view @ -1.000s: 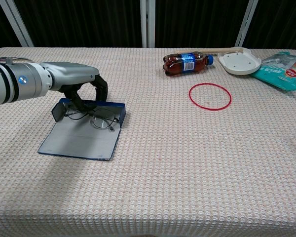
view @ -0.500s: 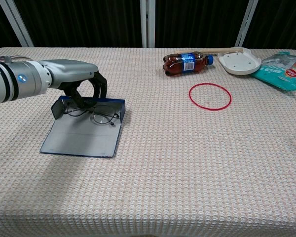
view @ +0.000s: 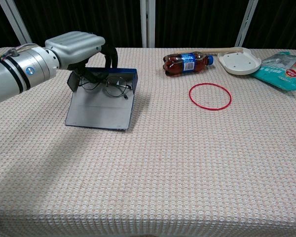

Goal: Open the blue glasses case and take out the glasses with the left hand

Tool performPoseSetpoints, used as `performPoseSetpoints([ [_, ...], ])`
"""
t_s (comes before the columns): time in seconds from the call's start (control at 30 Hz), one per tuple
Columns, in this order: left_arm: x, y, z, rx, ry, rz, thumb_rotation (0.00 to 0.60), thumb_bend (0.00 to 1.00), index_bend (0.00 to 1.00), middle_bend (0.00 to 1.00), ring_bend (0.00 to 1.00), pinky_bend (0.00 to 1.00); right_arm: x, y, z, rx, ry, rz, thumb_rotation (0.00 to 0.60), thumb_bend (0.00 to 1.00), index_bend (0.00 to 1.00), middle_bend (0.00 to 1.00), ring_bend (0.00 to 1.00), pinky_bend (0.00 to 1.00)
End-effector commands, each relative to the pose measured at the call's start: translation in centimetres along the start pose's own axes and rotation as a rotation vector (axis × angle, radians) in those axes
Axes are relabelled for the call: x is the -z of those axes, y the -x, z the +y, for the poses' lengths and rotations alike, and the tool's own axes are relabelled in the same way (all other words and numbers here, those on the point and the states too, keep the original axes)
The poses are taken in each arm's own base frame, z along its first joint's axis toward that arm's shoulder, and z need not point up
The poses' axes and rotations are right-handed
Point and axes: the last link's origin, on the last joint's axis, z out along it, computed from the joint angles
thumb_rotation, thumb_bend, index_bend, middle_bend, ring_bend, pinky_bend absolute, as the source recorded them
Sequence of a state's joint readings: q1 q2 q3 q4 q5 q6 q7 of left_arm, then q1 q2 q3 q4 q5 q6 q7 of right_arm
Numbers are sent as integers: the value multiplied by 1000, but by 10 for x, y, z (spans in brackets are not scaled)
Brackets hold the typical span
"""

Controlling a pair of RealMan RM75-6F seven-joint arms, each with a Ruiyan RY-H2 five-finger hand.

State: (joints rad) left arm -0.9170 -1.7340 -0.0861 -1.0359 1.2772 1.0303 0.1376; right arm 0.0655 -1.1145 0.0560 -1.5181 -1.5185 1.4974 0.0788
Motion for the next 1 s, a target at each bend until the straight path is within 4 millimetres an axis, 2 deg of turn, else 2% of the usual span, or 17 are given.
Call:
performPoseSetpoints([
  [0.03, -9, 10, 3, -38, 46, 118, 600, 487, 513, 483, 219, 0, 0, 0, 0, 1, 4, -1, 600, 290, 0, 111, 0, 0],
  [0.23, -18, 20, 2, -138, 80, 124, 600, 480, 510, 483, 219, 0, 0, 0, 0, 1, 9, -4, 600, 289, 0, 111, 0, 0],
  [0.47, -31, 30, 0, -119, 59, 31, 600, 481, 492, 475, 219, 0, 1, 0, 1, 2, 13, -5, 600, 290, 0, 111, 0, 0],
  [0.53, -35, 31, -2, -111, 47, 0, 600, 480, 457, 455, 214, 0, 1, 0, 1, 2, 13, -5, 600, 290, 0, 111, 0, 0],
  [0.6, -38, 31, -2, -99, 36, -34, 600, 479, 379, 414, 183, 0, 1, 0, 1, 1, 13, -6, 600, 290, 0, 111, 0, 0],
  [0.67, -39, 30, -2, -73, 27, -59, 600, 469, 263, 332, 117, 0, 2, 0, 1, 0, 14, -5, 600, 290, 0, 111, 0, 0],
  [0.73, -38, 26, -1, -46, 20, -61, 600, 452, 169, 252, 62, 0, 2, 0, 2, -1, 14, -4, 600, 289, 0, 111, 0, 0],
  [0.8, -35, 21, -2, -12, 13, -58, 600, 444, 129, 212, 37, 0, 2, 0, 2, -2, 13, -4, 600, 289, 0, 111, 0, 0],
  [0.93, -23, 9, -2, 40, 9, -32, 600, 430, 126, 202, 28, 0, 1, 1, 1, -5, 4, -2, 600, 290, 0, 111, 0, 0],
  [1.0, -11, 4, -3, 66, 8, -39, 600, 430, 175, 219, 36, 0, 1, 1, 1, -6, -2, -2, 600, 290, 0, 111, 0, 0],
])
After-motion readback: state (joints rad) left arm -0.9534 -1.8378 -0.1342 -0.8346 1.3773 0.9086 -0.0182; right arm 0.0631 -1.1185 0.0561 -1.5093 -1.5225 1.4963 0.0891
